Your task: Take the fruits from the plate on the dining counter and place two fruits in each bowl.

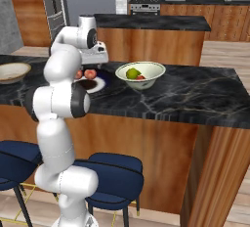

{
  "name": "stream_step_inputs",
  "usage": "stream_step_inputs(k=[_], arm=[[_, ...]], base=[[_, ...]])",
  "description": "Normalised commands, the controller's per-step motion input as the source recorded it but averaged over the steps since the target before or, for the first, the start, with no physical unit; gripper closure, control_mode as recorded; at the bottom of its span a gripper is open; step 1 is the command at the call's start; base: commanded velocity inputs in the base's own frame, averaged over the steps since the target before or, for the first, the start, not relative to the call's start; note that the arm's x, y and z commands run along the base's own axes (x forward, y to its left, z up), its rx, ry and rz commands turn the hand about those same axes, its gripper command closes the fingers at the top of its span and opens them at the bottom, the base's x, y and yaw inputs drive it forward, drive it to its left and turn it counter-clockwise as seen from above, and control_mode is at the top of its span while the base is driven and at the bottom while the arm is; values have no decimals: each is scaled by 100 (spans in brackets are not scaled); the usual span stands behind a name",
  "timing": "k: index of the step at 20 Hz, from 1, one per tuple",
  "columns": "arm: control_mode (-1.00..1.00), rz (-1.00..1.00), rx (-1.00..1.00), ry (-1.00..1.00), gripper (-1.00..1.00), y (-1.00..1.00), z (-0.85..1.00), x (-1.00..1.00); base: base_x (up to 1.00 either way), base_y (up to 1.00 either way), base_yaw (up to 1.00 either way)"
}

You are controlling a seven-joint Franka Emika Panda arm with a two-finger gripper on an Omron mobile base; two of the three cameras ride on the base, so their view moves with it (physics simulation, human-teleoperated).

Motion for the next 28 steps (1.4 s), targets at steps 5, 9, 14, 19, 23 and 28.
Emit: stream_step_inputs(k=[5, 9, 14, 19, 23, 28], arm=[[-100, 0, 4, 10, -100, -1, -15, -17], [-100, 0, 1, 9, -100, 0, -21, -22], [-100, 0, 0, 2, -100, 0, -29, -4], [-100, 0, 0, 0, -100, 0, -4, 20], [-100, 0, 0, 0, -100, 0, 0, 7], [-100, 0, 0, 1, -100, 4, -27, 0]], base=[[0, 0, 0], [0, 0, 0], [0, 0, 0], [0, 0, 0], [0, 0, 0], [0, 0, 0]])
